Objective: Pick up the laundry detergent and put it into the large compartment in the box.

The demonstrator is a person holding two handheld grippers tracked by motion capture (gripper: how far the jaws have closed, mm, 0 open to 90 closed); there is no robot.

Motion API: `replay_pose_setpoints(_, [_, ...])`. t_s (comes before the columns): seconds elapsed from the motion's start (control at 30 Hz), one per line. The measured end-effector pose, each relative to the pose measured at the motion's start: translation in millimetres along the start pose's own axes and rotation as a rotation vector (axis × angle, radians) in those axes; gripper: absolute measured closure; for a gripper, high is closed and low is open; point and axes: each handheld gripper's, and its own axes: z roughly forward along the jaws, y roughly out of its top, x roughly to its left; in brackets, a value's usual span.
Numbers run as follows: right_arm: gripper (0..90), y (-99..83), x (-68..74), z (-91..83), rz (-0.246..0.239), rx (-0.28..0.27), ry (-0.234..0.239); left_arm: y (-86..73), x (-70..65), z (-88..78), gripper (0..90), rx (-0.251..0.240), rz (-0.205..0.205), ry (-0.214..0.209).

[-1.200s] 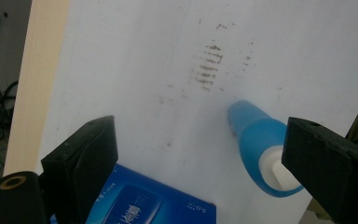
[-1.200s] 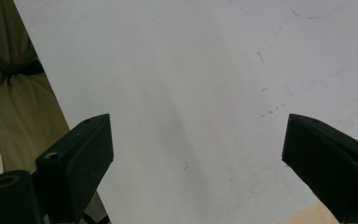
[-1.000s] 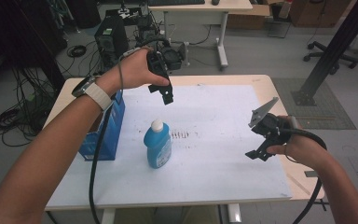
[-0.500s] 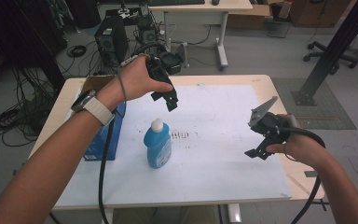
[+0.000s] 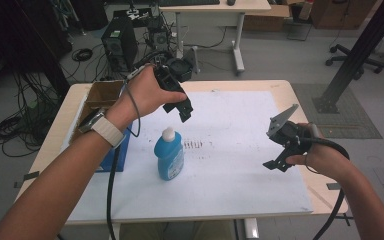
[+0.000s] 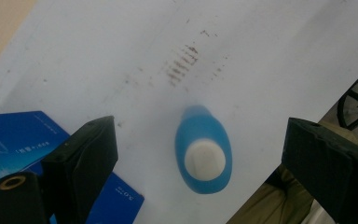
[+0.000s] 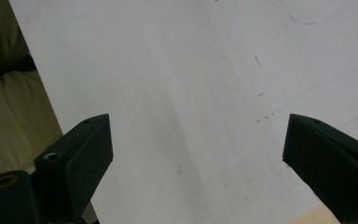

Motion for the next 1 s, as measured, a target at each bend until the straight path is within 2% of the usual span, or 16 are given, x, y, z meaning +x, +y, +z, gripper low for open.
replay_pose_setpoints(0.53, [8.5, 1.1, 0.7, 2.6, -0.016, -0.010, 0.004, -14.3, -5.6, 4.5, 10.6, -0.006, -0.117, 0.024])
replay_pose_setpoints(0.77, [8.5, 3.5, 1.3, 2.6, -0.023, -0.012, 0.004, -18.3, -5.3, 13.2, 10.7, 0.001, -0.152, 0.029])
replay_pose_setpoints(1.0, [8.5, 2.3, 1.4, 4.5, -0.021, -0.012, 0.007, -19.7, -6.7, 18.4, 10.7, -0.003, -0.170, 0.031])
